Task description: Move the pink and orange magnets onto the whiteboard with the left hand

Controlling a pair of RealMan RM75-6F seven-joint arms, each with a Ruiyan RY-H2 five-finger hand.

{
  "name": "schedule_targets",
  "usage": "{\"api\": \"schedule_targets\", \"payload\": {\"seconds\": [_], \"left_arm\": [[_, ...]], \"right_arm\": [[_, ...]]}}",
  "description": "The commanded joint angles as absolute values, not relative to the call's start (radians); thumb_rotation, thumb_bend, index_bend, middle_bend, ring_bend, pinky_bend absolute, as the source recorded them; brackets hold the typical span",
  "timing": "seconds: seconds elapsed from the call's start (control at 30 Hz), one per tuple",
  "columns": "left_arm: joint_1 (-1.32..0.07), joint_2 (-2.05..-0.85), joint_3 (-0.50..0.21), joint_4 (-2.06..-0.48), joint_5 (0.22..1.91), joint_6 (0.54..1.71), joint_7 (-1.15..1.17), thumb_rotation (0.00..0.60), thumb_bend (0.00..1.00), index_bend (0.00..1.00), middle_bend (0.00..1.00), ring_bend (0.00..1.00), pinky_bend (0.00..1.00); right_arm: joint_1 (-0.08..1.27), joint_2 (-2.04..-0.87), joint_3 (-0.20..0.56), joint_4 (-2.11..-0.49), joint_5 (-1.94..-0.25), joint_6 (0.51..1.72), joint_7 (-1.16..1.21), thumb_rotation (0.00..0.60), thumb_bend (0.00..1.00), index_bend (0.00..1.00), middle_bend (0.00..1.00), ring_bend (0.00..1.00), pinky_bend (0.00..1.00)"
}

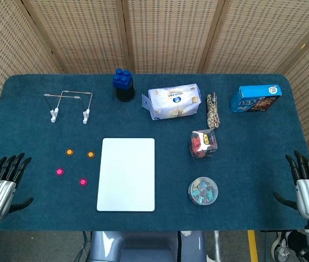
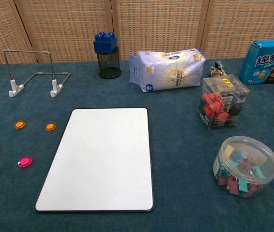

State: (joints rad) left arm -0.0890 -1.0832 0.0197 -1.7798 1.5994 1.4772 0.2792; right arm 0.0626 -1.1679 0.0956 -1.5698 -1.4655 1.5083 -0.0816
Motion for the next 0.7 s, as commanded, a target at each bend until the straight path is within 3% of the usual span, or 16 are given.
{"api": "schedule_targets", "payload": {"seconds": [0.03,0.23,0.4,0.7], "left_arm": [[-0.09,-1.098,0.022,-1.756,1.622,1.488,0.267,0.6,0.0,0.0,0.0,0.0,0.0],[-0.116,-1.116,0.022,-1.725,1.612,1.437,0.245,0.6,0.0,0.0,0.0,0.0,0.0],[-0.202,-1.14,-0.004,-1.724,1.524,1.265,0.222,0.6,0.02,0.02,0.0,0.0,0.0],[-0.308,-1.23,-0.041,-1.72,1.365,1.086,0.355,0.6,0.22,0.39,0.0,0.0,0.0]], "right_arm": [[0.062,-1.165,0.095,-1.575,-1.463,1.507,-0.087,0.6,0.16,0.0,0.0,0.0,0.0],[0.062,-1.165,0.093,-1.58,-1.471,1.511,-0.084,0.6,0.16,0.0,0.0,0.0,0.0],[0.065,-1.156,0.09,-1.581,-1.463,1.492,-0.061,0.6,0.16,0.0,0.0,0.0,0.0],[0.071,-1.137,0.087,-1.596,-1.454,1.463,-0.009,0.6,0.16,0.0,0.0,0.0,0.0]]}}
